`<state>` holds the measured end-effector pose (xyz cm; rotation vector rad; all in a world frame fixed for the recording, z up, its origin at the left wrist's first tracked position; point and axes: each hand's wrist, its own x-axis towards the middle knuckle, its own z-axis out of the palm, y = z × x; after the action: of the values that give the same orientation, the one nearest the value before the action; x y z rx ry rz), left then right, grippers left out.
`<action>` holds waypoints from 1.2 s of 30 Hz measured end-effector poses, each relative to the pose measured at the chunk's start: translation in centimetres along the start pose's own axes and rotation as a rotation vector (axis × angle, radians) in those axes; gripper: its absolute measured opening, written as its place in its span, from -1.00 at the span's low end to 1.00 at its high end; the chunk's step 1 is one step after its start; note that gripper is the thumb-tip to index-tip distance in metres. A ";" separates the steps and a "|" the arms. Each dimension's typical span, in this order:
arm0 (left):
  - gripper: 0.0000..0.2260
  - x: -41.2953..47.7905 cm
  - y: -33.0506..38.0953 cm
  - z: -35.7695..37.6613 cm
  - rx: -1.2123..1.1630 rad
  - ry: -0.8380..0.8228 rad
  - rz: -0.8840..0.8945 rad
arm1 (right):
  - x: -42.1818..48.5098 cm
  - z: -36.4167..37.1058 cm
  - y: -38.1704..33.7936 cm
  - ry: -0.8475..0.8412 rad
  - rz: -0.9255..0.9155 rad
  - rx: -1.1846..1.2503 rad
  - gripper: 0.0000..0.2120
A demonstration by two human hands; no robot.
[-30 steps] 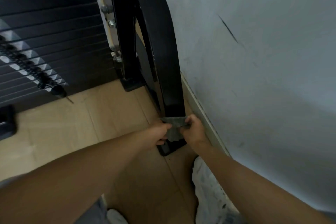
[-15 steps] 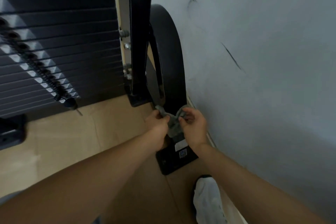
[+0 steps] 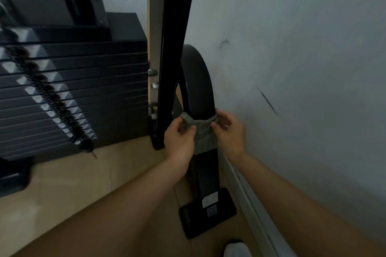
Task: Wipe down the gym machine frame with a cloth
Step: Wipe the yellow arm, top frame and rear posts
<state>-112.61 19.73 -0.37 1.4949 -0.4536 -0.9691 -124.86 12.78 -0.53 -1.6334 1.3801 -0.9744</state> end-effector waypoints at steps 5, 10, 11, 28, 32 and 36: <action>-0.76 1.2 2.6 -0.2 -0.033 -0.031 0.121 | 3.5 -0.6 -2.1 -0.102 -0.048 0.062 -0.58; -0.72 2.6 4.5 -0.5 -0.113 -0.052 0.193 | 6.9 -0.5 -5.3 -0.165 -0.075 0.120 -0.61; -0.70 2.7 4.8 -0.5 -0.127 -0.058 0.203 | 7.6 -0.5 -6.0 -0.192 -0.042 0.153 -0.63; -0.63 2.1 0.5 -1.3 0.251 -0.120 0.128 | 4.1 -2.9 -1.9 -0.446 0.335 0.255 -0.79; -0.67 0.4 -1.8 -1.5 0.275 -0.107 0.021 | 1.3 -3.4 0.5 -0.415 0.402 0.242 -0.75; -0.84 -1.4 -4.0 -1.5 0.299 -0.133 -0.085 | -1.7 -3.6 3.2 -0.385 0.501 0.209 -0.73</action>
<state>-113.23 22.51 -3.90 1.7343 -0.6580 -1.1085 -129.66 13.77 -2.08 -1.1593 1.2787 -0.4617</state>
